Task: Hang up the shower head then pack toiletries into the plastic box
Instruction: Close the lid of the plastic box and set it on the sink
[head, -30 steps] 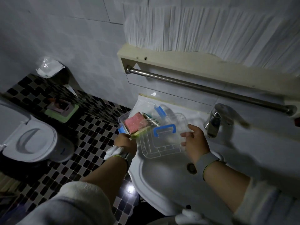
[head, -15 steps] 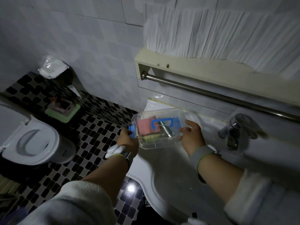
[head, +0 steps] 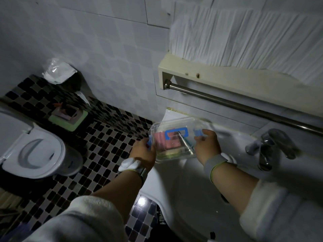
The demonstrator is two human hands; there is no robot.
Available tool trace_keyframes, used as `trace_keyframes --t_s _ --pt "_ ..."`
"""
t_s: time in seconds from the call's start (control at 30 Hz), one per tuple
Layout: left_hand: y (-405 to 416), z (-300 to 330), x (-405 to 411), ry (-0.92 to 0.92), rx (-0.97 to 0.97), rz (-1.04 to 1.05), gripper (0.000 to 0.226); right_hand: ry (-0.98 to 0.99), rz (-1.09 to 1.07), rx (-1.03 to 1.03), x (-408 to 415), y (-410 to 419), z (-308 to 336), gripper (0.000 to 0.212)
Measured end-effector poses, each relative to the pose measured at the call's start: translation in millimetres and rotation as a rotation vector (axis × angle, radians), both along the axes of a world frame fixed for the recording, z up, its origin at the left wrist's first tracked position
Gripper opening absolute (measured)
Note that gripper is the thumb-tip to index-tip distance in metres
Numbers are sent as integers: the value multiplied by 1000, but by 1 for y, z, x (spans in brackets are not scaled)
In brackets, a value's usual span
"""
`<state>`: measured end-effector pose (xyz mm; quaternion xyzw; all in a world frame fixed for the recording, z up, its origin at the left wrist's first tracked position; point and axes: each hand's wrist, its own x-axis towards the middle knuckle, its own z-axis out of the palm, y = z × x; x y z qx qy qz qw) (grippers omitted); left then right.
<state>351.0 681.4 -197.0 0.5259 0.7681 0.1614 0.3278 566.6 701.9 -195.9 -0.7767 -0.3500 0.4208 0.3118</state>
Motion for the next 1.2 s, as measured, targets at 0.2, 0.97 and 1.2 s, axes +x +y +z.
trace_keyframes --t_s 0.2,0.97,1.2 --pt "1 11 7 22 -34 -14 31 -370 175 -21 2 -2 1 36" --pt "-8 -9 7 -50 -19 38 58 -325 307 25 24 -5 -6 40" --pt "-6 -14 7 -45 -79 18 61 -410 328 7 31 -12 -9 37"
